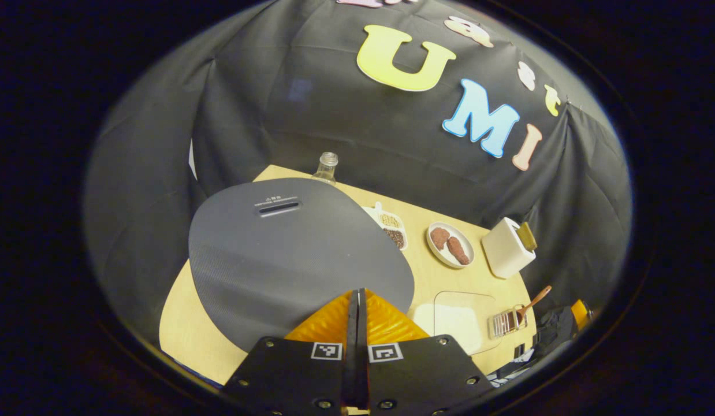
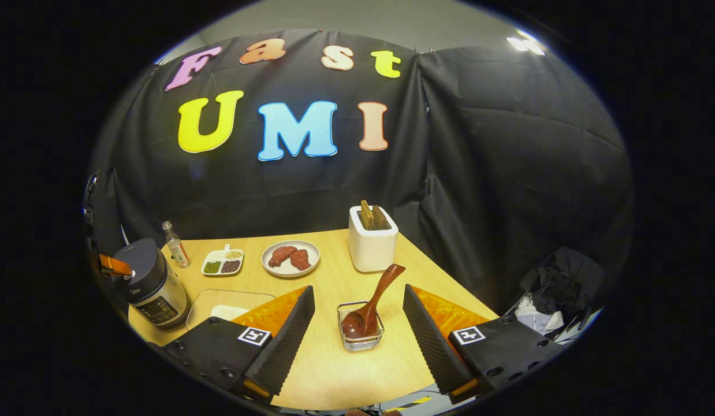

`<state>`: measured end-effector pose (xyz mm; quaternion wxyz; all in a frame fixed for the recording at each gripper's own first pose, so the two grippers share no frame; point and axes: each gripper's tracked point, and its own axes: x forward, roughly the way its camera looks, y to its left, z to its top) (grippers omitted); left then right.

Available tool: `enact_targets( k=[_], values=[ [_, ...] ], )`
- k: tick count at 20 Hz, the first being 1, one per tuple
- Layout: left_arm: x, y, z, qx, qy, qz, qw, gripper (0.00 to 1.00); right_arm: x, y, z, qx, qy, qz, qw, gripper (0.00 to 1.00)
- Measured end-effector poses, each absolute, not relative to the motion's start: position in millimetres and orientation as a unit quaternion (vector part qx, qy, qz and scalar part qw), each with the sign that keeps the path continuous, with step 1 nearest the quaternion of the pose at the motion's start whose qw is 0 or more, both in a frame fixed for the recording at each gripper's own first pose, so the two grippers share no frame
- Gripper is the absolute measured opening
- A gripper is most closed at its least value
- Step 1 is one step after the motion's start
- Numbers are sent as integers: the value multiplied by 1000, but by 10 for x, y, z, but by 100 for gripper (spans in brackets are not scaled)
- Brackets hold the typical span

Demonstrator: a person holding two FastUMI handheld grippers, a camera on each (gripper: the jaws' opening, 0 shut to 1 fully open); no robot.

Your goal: Close the left gripper, press the button to open the rice cooker; take a wooden spoon from the chopstick holder with the right hand, scoop a spoonful of rice and pour it into the rice cooker, then put the wooden spoon back into the chopstick holder.

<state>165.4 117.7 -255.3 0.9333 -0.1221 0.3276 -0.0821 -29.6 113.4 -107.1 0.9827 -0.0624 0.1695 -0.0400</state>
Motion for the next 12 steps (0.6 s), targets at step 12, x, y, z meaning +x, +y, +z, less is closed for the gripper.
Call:
enact_targets(
  k=[12],
  values=[
    [1442,1108,-258,-31,34,64,997,1,451,627,-974,-35,146,6,989,98]
  ],
)
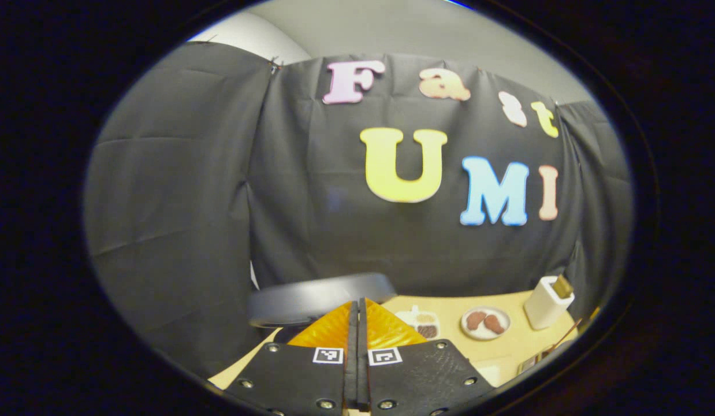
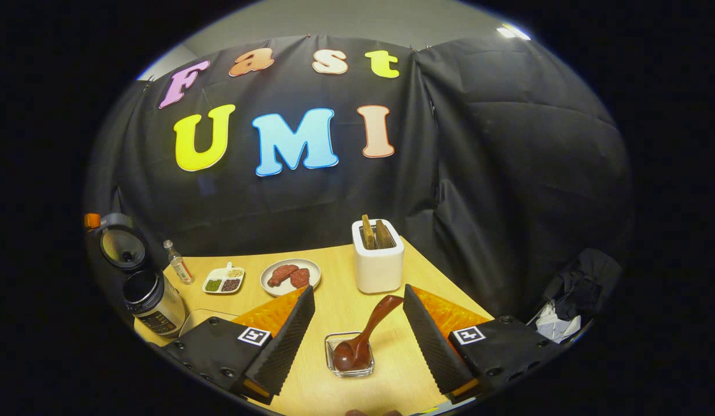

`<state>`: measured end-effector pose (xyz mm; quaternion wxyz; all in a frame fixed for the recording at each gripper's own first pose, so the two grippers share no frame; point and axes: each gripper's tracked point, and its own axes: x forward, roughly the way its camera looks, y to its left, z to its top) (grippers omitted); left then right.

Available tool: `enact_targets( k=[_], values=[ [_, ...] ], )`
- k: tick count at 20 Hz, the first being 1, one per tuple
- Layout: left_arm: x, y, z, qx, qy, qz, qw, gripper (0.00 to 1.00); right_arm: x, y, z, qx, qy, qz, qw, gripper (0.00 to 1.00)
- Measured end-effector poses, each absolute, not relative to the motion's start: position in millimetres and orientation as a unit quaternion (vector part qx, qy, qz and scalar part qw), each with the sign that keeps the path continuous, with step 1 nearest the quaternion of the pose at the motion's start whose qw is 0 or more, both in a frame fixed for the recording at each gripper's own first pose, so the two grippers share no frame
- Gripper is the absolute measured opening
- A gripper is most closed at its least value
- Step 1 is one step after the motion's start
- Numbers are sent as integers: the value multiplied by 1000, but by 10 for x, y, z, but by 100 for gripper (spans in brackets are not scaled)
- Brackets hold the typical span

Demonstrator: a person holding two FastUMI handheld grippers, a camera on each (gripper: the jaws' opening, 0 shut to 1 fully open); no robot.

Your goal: Close the left gripper, press the button to open the rice cooker; take a wooden spoon from the chopstick holder with the right hand, scoop a spoonful of rice and pour it into the rice cooker, then put the wooden spoon back into the chopstick holder.

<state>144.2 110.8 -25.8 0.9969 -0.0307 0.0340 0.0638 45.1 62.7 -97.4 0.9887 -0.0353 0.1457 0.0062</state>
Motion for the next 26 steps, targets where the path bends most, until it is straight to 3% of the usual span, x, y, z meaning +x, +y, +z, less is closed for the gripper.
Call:
enact_targets(
  k=[3,4,5,9,16,18,26],
  values=[
    [1169,918,-123,-29,-28,69,997,0,569,439,-1066,-30,152,18,988,98],
    [1037,805,-129,-23,-38,67,997,15,591,389,-1118,-29,153,24,987,94],
    [944,680,-184,-18,-46,69,996,31,622,348,-1175,-27,155,31,987,98],
    [675,400,-527,-31,-28,91,995,92,657,189,-1401,-12,182,48,982,98],
    [530,5,-790,9,-4,73,997,95,856,154,-1601,31,236,60,969,98],
    [496,5,-910,17,13,76,997,92,920,208,-1719,37,255,66,964,98],
    [398,186,-1163,3,61,106,993,94,1165,424,-2227,79,319,71,942,98]
  ],
)
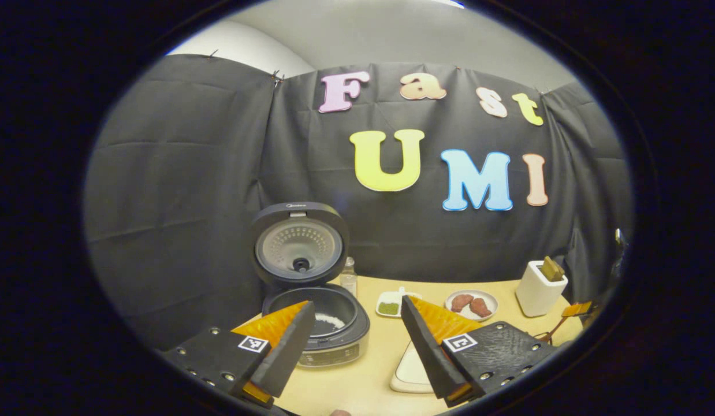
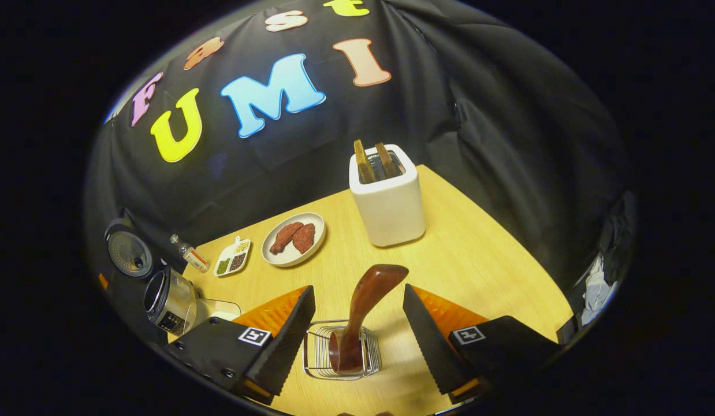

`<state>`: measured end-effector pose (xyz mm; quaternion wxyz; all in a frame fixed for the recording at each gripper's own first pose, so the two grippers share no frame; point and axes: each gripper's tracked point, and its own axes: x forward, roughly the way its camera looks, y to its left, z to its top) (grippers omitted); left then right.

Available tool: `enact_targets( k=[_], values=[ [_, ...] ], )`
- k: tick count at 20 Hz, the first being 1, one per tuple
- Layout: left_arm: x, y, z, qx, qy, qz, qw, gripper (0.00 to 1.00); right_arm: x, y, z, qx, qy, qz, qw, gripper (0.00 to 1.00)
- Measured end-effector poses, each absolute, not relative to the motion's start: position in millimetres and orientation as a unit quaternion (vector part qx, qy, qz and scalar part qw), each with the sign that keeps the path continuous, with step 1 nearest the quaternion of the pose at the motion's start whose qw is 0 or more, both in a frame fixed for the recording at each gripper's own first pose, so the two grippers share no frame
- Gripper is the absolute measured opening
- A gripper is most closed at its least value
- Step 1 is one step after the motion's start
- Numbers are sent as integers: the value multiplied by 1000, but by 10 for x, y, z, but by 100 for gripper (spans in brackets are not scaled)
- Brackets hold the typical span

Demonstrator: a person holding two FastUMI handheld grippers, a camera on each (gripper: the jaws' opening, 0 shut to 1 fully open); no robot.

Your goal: Close the left gripper, press the button to open the rice cooker; take a wooden spoon from the chopstick holder with the right hand, scoop a spoonful of rice and pour it into the rice cooker, then put the wooden spoon back into the chopstick holder.

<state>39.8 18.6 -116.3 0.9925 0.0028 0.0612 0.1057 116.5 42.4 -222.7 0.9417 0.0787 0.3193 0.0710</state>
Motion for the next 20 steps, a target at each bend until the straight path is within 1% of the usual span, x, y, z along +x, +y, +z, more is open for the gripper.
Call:
enact_targets(
  k=[1,2,3,4,5,6,7,8,10,11,12,13,14,16,17,18,19,20],
  values=[
    [374,218,-1160,3,64,109,992,92,1222,427,-2340,86,334,68,936,93],
    [350,252,-1160,2,67,112,992,94,1245,448,-2438,98,347,71,930,98],
    [330,272,-1172,3,69,114,991,94,1278,458,-2490,107,356,70,926,98],
    [300,290,-1183,5,72,115,991,94,1328,449,-2527,113,361,67,923,87],
    [269,310,-1202,7,75,116,990,94,1371,460,-2553,117,362,66,923,88],
    [247,317,-1216,10,79,117,990,94,1417,472,-2546,123,360,67,923,84],
    [212,325,-1246,12,83,119,989,94,1450,501,-2529,130,358,69,922,66],
    [192,335,-1278,14,88,120,989,94,1485,526,-2520,136,357,69,922,60],
    [167,334,-1322,10,95,120,988,92,1492,510,-2508,144,360,61,920,22],
    [161,322,-1350,6,99,118,988,92,1480,519,-2511,147,363,59,918,33],
    [168,312,-1368,3,102,116,988,92,1439,496,-2438,157,364,52,917,26],
    [173,303,-1383,0,105,113,988,92,1582,507,-2594,163,364,46,916,24],
    [183,277,-1394,-1,108,108,988,92,1432,509,-2443,169,365,47,914,26],
    [227,261,-1386,0,114,99,989,92,1349,553,-2303,168,352,47,919,18],
    [260,246,-1364,0,112,92,989,94,1311,554,-2193,167,342,46,924,22],
    [308,232,-1328,-1,109,83,991,95,1287,536,-2096,170,332,42,927,22],
    [354,212,-1306,-5,108,73,992,92,1273,520,-1974,181,319,34,930,18],
    [412,207,-1299,-12,107,63,992,92,1266,485,-1847,189,307,23,932,22]
  ],
)
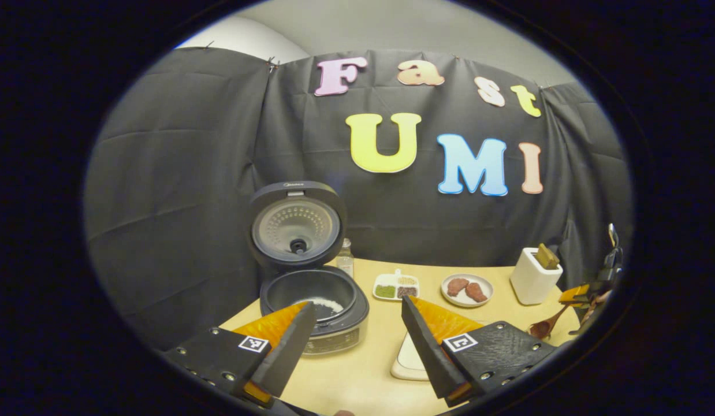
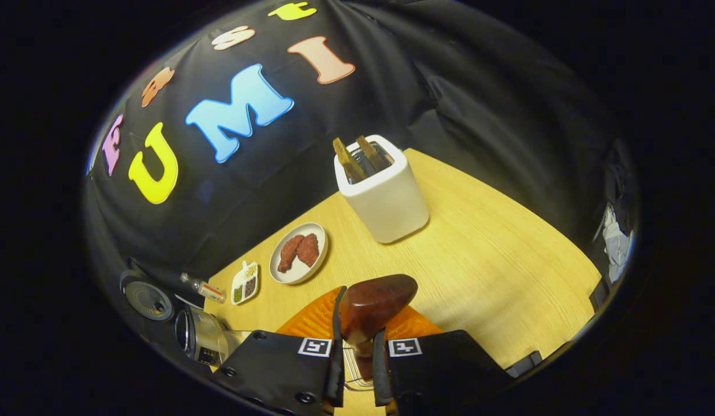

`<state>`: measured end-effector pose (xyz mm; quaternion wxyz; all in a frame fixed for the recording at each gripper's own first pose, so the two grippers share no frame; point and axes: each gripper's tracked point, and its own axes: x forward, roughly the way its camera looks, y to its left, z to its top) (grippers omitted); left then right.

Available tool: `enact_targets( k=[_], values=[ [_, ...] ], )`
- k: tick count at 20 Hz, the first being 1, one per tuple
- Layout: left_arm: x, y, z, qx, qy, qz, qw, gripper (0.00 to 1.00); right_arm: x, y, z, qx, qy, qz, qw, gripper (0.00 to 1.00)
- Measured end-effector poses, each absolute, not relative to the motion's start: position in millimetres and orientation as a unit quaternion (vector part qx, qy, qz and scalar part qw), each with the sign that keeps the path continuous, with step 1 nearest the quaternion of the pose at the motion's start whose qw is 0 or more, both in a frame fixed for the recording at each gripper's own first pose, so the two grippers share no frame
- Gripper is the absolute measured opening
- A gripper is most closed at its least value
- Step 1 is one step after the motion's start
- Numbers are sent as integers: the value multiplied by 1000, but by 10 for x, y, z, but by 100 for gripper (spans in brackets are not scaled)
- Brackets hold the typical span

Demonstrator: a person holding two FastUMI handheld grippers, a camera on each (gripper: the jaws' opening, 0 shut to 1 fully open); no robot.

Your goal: Close the left gripper, press the button to open the rice cooker; take a wooden spoon from the chopstick holder with the right hand, scoop a spoonful of rice and pour it into the rice cooker, then put the wooden spoon back into the chopstick holder.

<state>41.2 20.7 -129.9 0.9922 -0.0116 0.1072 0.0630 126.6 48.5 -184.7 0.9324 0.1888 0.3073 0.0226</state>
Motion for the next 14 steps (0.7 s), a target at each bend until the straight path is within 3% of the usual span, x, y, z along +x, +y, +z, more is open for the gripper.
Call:
enact_targets(
  k=[6,7,9,14],
  values=[
    [774,303,-1244,-33,95,-7,995,92,956,311,-1214,182,239,-39,953,22],
    [811,318,-1258,-38,90,-22,995,92,890,290,-1142,176,224,-50,957,18],
    [888,377,-1300,-42,88,-45,994,92,727,298,-1027,164,205,-68,962,22],
    [962,505,-1389,-45,86,-92,991,94,308,491,-850,150,180,-81,969,22]
  ],
)
